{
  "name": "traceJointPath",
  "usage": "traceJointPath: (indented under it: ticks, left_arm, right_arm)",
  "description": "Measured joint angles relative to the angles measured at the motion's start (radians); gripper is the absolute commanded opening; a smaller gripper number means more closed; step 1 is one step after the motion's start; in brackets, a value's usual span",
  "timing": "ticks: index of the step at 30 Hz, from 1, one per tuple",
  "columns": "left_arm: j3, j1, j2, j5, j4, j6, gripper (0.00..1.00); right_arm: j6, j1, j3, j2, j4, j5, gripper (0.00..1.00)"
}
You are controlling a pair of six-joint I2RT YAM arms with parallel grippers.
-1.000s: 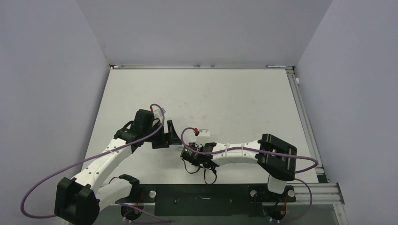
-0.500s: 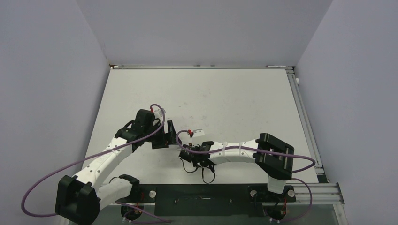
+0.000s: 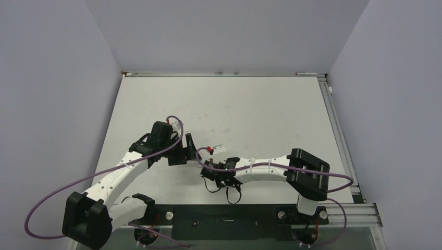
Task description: Load the batteries into the remote control
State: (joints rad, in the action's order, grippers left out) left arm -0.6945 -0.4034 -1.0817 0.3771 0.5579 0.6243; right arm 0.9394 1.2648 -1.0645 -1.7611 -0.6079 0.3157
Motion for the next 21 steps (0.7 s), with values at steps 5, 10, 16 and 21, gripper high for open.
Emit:
traceJointPath:
  ticks: [5, 10, 16, 21]
  left_arm:
    - [0.0, 0.002, -0.012, -0.006, 0.0, 0.004, 0.79]
    - [0.002, 0.006, -0.032, -0.007, -0.008, 0.016, 0.79]
    - [0.013, 0.006, -0.063, -0.006, -0.024, 0.024, 0.79]
    - [0.017, 0.006, -0.089, -0.006, -0.034, 0.027, 0.78]
  right_arm:
    - [-0.018, 0.0, 0.029, 0.023, 0.023, -0.025, 0.09]
    - [-0.044, 0.0, 0.033, 0.026, 0.031, -0.031, 0.09]
    - [-0.09, 0.0, 0.035, 0.031, 0.033, -0.037, 0.08]
    - [-0.15, -0.001, 0.059, 0.058, 0.015, -0.046, 0.08]
